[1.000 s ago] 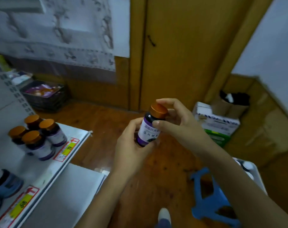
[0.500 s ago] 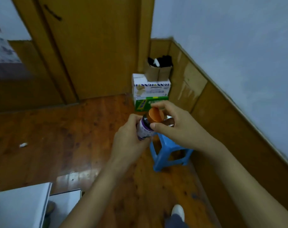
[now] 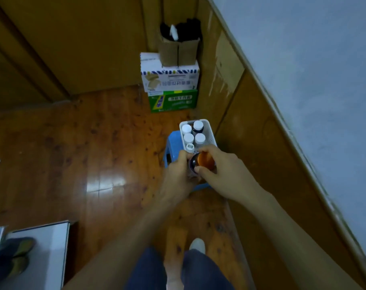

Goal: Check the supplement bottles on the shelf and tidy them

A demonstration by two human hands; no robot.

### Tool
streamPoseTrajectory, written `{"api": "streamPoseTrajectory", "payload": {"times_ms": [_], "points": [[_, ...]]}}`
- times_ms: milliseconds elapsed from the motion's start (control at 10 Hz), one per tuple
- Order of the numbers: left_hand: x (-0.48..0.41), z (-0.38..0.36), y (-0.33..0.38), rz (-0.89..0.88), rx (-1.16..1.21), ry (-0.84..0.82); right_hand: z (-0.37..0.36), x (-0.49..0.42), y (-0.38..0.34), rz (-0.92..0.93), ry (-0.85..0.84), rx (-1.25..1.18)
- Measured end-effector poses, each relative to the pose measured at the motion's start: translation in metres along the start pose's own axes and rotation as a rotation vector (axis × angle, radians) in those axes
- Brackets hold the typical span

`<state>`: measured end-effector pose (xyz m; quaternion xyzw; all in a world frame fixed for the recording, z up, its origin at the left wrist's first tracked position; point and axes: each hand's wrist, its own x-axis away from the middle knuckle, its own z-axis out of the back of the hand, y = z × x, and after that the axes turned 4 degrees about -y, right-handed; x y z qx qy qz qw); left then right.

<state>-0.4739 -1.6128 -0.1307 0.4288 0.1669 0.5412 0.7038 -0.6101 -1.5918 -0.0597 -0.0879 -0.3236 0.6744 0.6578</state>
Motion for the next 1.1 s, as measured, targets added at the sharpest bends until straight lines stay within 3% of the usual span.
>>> {"api": "streamPoseTrajectory", "payload": {"times_ms": [300,500,800,1100], "points": [[-0.145,-0.048,-0.080,0.003,-0.203,-0.194,-0.023,-0.139,0.086,-0.247,-0.071,0.165],[-0.213,-0.066,-0.138,-0.019,-0.485,-0.330,-0.075,-0.236,0.158,-0.466,-0.096,0.071],[-0.277,-0.115,-0.182,-0.028,-0.561,-0.301,-0.161,-0.317,0.225,-0.657,-0.090,-0.043],[-0.285,-0.114,-0.179,0.012,-0.598,-0.320,-0.161,-0.320,0.235,-0.634,-0.045,-0.138]]}}
